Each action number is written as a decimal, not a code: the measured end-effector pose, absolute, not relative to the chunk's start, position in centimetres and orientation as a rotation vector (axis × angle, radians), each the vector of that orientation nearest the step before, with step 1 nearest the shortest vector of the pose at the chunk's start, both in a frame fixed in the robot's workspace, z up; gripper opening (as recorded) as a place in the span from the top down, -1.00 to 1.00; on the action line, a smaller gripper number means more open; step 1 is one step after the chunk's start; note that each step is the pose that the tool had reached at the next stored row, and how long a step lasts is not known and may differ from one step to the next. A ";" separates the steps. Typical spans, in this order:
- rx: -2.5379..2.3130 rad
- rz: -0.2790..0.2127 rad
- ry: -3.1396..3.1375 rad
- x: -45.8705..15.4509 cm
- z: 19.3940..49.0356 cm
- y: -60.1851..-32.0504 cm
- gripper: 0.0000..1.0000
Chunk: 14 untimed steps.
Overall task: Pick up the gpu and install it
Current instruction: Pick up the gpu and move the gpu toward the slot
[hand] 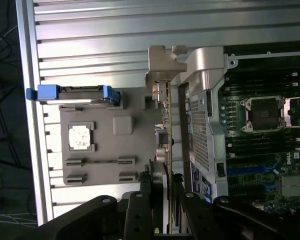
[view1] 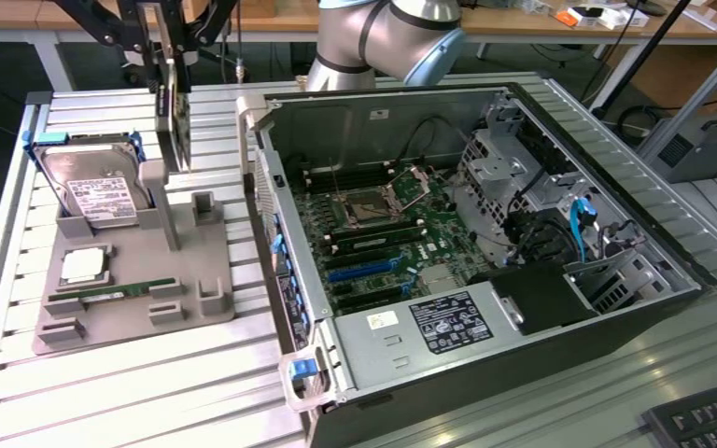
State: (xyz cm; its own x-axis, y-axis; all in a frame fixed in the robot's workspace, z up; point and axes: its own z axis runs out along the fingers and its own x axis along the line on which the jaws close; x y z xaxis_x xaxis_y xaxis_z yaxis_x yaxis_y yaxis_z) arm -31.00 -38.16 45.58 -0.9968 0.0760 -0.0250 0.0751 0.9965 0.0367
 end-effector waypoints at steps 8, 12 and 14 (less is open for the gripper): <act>0.118 0.056 3.112 -31.0 46.0 -38.2 0.47; 0.118 0.056 3.112 -31.0 46.2 -38.2 0.47; 0.118 0.056 3.112 -31.0 46.3 -38.2 0.47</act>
State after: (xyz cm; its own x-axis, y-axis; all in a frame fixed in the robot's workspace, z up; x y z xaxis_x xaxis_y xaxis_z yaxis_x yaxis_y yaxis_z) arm -30.99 -38.16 46.32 -0.9968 0.0760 -0.0251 0.0751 0.9965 0.0368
